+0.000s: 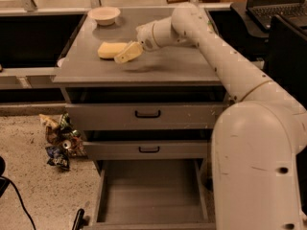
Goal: Place sponge into bottom drawer
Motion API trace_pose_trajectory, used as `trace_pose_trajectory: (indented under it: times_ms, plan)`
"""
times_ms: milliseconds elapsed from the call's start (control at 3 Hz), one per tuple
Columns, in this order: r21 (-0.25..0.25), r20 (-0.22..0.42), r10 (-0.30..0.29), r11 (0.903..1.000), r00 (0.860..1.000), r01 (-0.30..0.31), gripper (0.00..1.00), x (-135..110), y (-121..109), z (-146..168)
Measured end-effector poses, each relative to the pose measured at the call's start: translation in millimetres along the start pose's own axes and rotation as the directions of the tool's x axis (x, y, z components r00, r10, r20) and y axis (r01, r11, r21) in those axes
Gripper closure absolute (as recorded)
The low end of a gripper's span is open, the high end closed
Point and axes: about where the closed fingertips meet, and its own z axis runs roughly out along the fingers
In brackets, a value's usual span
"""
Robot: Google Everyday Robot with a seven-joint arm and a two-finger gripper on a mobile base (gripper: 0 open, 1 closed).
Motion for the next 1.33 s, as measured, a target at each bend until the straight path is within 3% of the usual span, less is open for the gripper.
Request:
trace_pose_trajectory:
  times_ms: [667,1333]
  plan:
    - [0.068,0.093,0.026,0.9971,0.995,-0.033,0.0,13,9,17]
    - [0.091,0.12,0.019,0.9954,0.993,-0.03,0.42,14,10,22]
